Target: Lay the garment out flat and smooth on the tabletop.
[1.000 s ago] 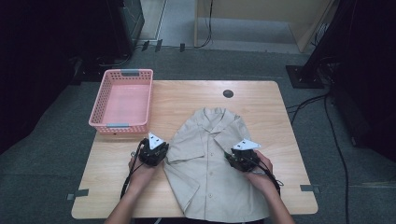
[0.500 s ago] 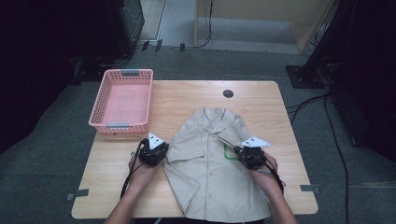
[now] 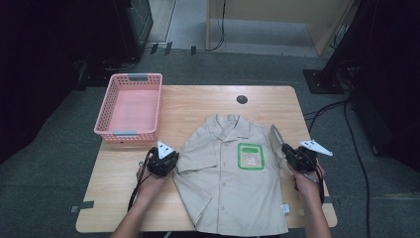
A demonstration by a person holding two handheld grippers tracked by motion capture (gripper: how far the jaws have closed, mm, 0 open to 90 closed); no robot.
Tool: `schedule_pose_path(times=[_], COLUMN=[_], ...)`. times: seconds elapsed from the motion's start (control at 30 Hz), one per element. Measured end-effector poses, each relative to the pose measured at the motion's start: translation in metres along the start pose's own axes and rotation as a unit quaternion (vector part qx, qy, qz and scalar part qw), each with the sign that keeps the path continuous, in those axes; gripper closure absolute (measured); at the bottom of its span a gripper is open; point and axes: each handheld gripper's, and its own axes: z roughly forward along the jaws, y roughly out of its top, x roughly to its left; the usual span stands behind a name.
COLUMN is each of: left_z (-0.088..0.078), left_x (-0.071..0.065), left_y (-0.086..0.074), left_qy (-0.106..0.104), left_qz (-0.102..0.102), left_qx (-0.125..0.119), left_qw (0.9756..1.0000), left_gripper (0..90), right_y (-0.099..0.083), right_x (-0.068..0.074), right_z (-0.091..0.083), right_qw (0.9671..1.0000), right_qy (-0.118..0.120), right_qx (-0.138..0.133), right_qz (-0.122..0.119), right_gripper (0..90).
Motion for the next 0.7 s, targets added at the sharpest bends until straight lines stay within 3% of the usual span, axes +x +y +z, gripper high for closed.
schedule_pose_path(times=[0.2, 0.3, 0.37, 0.47, 0.53, 0.7], left_z=[0.000, 0.000, 0.000, -0.001, -0.003, -0.006], left_x=[-0.002, -0.003, -0.004, -0.006, -0.007, -0.012], left_y=[0.000, 0.000, 0.000, -0.001, -0.002, -0.005], left_qy=[0.003, 0.006, 0.008, 0.009, 0.004, -0.005], left_qz=[0.005, 0.009, 0.012, 0.016, 0.016, 0.025], left_qx=[0.001, 0.000, 0.000, 0.001, 0.000, -0.001], left_qw=[1.0000, 0.9999, 0.9999, 0.9998, 0.9999, 0.9997], left_gripper=[83.7, 84.5, 84.8, 85.2, 85.4, 85.6], right_y=[-0.008, -0.013, -0.017, -0.018, -0.016, -0.017], right_x=[-0.027, -0.034, -0.034, -0.031, -0.030, -0.033], right_z=[0.002, 0.006, 0.010, 0.011, 0.010, 0.006], right_qw=[0.9977, 0.9950, 0.9910, 0.9871, 0.9852, 0.9850], right_qy=[-0.055, -0.075, -0.099, -0.122, -0.136, -0.134], right_qx=[0.016, 0.038, 0.062, 0.076, 0.086, 0.095], right_qz=[0.036, 0.055, 0.065, 0.069, 0.058, 0.052], right_gripper=[88.1, 88.1, 88.1, 86.9, 87.3, 89.5])
